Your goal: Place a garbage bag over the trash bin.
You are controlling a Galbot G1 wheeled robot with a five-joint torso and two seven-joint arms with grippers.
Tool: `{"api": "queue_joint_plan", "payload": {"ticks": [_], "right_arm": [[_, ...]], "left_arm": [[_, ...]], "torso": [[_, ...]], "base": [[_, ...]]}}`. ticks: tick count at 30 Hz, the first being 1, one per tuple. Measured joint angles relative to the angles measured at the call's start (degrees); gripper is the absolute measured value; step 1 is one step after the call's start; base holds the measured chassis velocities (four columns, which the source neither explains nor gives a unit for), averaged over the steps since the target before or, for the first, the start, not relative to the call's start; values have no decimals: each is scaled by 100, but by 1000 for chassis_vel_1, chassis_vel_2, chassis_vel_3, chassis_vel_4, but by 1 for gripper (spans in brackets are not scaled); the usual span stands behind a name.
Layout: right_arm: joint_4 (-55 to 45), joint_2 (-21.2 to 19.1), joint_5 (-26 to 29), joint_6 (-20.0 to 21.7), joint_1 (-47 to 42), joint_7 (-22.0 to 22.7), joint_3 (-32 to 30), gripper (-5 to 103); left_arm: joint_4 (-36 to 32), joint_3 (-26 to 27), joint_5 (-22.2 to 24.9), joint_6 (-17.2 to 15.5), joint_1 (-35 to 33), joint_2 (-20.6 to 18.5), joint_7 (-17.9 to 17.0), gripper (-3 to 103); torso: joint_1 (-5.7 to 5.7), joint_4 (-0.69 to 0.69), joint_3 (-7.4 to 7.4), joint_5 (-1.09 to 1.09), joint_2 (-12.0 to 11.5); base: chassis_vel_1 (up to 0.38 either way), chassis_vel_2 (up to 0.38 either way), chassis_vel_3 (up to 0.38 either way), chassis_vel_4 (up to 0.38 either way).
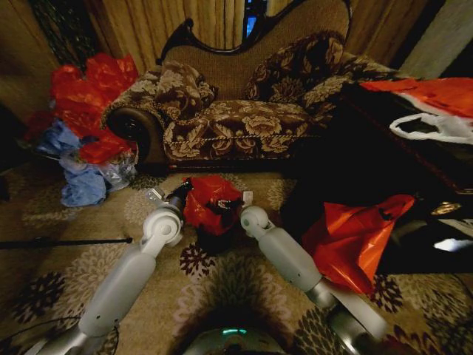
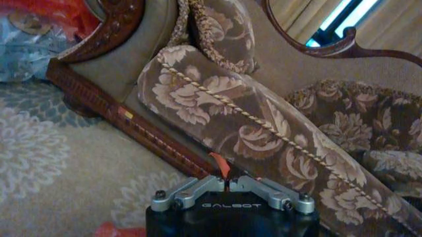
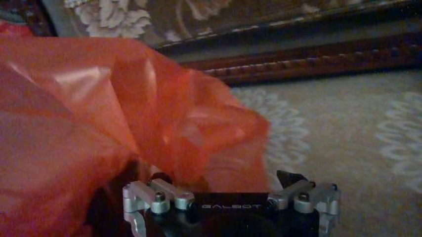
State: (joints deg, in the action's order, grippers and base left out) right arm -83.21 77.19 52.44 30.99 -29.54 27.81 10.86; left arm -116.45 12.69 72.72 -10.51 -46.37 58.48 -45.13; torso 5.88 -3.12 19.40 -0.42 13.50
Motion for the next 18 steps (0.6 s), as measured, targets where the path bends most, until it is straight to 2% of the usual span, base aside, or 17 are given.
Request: {"api": "queue_joint_plan", "payload": {"ticks": [8, 10, 12, 14, 18], "right_arm": [[38, -92, 106, -40, -163, 19, -222, 100], [65, -8, 510, -49, -233, 37, -377, 100], [77, 16, 624, -49, -247, 54, -424, 100], [128, 85, 1105, -83, -303, 99, -625, 100], [174, 90, 1496, -151, -357, 82, -810, 100]], "left_arm": [[-43, 3, -5, 7, -31, -12, 24, 0], [-45, -8, -5, 8, -22, -27, 27, 0], [-45, -10, -5, 8, -20, -28, 27, 0], [-52, -12, -5, 9, -18, -29, 28, 0], [-58, -11, -5, 12, -26, -27, 31, 0]], "torso": [[0, 0, 0, 0, 0], [0, 1, 0, 1, 0], [0, 1, 0, 1, 0], [0, 2, 0, 0, 0], [0, 0, 0, 0, 0]], "base": [[0, 0, 0, 0], [0, 0, 0, 0], [0, 0, 0, 0], [0, 0, 0, 0], [0, 0, 0, 0]]}}
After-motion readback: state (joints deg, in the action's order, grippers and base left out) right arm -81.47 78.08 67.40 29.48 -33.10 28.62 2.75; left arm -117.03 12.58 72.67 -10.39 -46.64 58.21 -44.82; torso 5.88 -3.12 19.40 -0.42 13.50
